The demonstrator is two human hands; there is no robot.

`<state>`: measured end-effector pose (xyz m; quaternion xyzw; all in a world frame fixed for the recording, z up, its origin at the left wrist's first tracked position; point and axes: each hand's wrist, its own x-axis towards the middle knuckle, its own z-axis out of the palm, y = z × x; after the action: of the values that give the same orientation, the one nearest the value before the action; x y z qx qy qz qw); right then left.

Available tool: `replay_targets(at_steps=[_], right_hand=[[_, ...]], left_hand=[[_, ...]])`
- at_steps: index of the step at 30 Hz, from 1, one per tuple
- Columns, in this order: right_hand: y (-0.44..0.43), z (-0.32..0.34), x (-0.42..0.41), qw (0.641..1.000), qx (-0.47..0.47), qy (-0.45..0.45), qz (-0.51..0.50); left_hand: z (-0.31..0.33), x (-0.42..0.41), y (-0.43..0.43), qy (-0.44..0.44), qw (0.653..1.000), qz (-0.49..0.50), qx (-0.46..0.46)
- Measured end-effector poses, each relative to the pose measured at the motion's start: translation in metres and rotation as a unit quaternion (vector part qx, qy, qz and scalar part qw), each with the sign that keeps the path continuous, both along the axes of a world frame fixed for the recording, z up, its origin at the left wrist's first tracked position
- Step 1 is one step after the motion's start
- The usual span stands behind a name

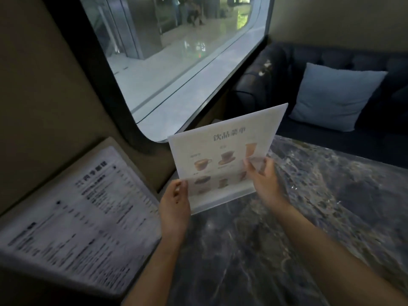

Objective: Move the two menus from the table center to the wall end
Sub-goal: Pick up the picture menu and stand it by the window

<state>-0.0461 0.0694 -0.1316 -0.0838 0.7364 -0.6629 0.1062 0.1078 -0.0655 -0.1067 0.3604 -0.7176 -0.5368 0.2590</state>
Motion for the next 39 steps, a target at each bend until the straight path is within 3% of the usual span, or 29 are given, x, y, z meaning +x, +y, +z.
replay_targets(at_steps=[7, 17, 25, 35, 39], right_hand=[[-0.054, -0.001, -0.021, 0.996, -0.032, -0.031, 0.083], [-0.088, -0.017, -0.031, 0.99, -0.073, -0.05, 0.114], [-0.098, -0.022, -0.037, 0.987, -0.089, -0.055, 0.121], [-0.133, -0.014, -0.045, 0.976, -0.101, -0.083, 0.177], [-0.146, -0.007, -0.05, 0.971, -0.091, -0.092, 0.199]], left_hand=[[-0.003, 0.005, -0.019, 0.026, 0.999, 0.037, 0.029], [-0.007, 0.008, -0.038, -0.062, 0.998, -0.017, 0.02], [0.06, 0.019, -0.057, 0.075, 0.995, -0.037, -0.059], [0.075, 0.021, -0.053, 0.004, 0.979, -0.101, -0.174], [0.075, 0.018, -0.054, 0.011, 0.982, -0.097, -0.164]])
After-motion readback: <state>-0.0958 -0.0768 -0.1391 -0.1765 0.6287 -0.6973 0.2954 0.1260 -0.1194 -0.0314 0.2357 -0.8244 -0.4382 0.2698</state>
